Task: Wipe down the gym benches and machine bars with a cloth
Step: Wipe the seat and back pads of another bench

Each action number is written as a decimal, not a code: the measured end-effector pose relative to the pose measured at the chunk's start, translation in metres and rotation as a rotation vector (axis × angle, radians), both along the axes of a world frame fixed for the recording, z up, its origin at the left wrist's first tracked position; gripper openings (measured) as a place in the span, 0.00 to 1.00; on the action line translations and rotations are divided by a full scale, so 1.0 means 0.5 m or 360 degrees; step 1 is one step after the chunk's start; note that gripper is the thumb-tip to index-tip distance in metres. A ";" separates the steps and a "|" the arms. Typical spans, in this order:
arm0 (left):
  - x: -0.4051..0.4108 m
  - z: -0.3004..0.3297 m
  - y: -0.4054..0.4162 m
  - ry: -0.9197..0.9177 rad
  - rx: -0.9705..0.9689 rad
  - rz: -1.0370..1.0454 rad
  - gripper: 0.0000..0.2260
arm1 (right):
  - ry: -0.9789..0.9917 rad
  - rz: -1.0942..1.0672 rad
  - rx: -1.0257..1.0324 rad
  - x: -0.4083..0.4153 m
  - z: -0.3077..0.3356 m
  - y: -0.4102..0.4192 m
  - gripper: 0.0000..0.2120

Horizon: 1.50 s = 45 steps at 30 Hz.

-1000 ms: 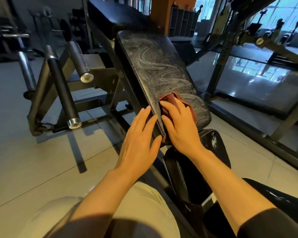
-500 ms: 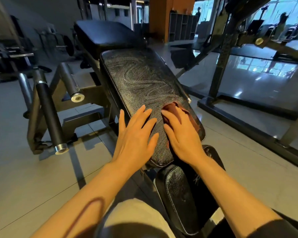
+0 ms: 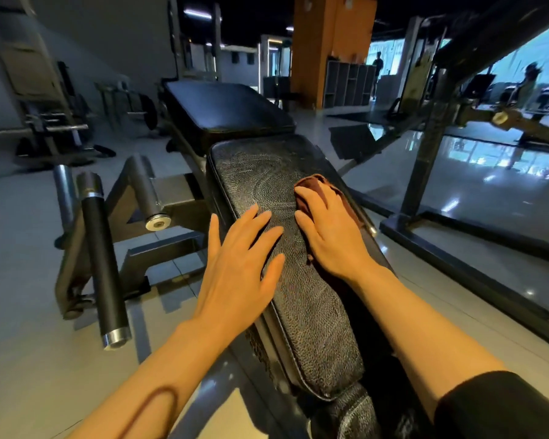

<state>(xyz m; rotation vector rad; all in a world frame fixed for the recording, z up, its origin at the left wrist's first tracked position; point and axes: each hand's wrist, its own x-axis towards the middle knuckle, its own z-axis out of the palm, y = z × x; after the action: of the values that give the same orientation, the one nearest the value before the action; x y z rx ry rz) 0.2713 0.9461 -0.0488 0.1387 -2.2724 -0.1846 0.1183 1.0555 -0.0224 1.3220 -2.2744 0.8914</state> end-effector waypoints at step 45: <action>0.135 -0.124 0.145 0.0308 0.0784 -0.0130 0.23 | -0.0266 0.0097 -0.0292 0.265 -0.121 0.144 0.21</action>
<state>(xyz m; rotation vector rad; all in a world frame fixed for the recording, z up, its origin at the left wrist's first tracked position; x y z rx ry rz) 0.3390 1.0188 -0.1109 0.2718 -2.0019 -0.7667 0.2506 1.1274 -0.0827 1.2839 -2.2198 1.2419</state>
